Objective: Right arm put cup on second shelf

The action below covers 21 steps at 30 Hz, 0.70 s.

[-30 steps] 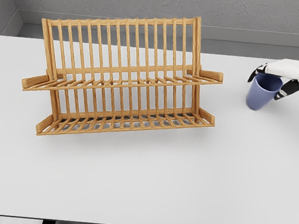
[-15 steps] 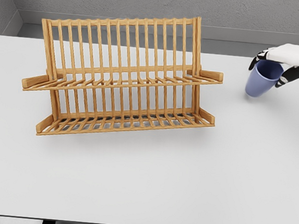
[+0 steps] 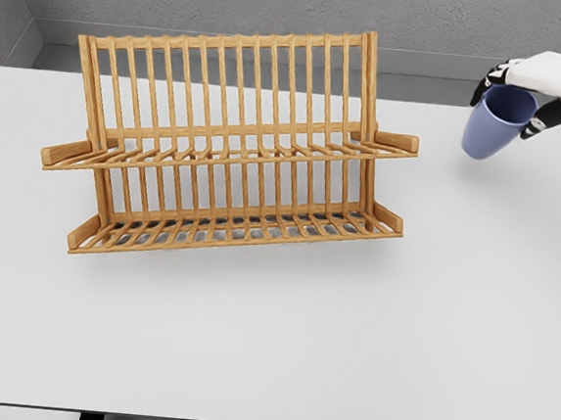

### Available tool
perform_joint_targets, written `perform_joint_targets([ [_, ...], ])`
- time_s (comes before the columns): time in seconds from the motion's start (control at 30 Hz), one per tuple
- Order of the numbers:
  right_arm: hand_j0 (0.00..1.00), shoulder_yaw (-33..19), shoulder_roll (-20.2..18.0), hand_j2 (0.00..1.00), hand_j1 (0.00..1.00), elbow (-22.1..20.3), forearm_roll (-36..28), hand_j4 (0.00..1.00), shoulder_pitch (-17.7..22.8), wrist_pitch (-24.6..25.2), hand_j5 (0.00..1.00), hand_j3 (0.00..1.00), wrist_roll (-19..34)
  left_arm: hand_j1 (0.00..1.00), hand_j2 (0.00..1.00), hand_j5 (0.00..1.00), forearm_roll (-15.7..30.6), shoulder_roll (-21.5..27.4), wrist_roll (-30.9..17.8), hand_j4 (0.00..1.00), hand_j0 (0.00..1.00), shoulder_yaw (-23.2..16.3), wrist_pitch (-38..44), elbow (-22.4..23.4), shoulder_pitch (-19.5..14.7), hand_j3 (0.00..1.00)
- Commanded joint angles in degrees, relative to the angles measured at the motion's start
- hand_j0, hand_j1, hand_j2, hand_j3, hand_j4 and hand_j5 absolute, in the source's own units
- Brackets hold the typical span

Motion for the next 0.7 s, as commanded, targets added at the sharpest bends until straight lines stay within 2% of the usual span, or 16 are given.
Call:
perform_joint_targets([
  [0.0, 0.61, -0.4, -0.1, 0.61, 0.61, -0.9, -0.4, 0.61, 0.0, 0.2, 0.61, 0.61, 0.0, 1.0, 1.0, 1.0, 0.0, 0.0, 0.0, 1.0, 1.0, 0.0, 0.0, 0.0, 0.0, 1.0],
  [0.1, 0.6, -2.4, -0.1, 0.6, 0.6, -3.7, -0.4, 0.6, 0.2, 0.2, 0.6, 0.6, 0.0, 1.0, 1.0, 1.0, 0.0, 0.0, 0.0, 1.0, 1.0, 0.0, 0.0, 0.0, 0.0, 1.0],
  [0.23, 0.6, -2.8, 0.0, 0.6, 0.6, -4.8, -0.4, 0.6, 0.1, 0.2, 0.6, 0.6, 0.0, 1.0, 1.0, 1.0, 0.0, 0.0, 0.0, 1.0, 1.0, 0.0, -0.1, 0.0, 0.0, 1.0],
  [0.57, 0.61, -3.7, 0.0, 0.61, 0.61, -14.7, -0.4, 0.61, 0.1, 0.2, 0.61, 0.61, 0.0, 1.0, 1.0, 1.0, 0.0, 0.0, 0.0, 1.0, 1.0, 0.0, -0.1, 0.0, 0.0, 1.0],
  [0.67, 0.61, -3.7, 0.0, 0.61, 0.61, -19.0, -0.4, 0.61, 0.1, 0.2, 0.61, 0.61, 0.0, 1.0, 1.0, 1.0, 0.0, 0.0, 0.0, 1.0, 1.0, 0.0, -0.1, 0.0, 0.0, 1.0],
])
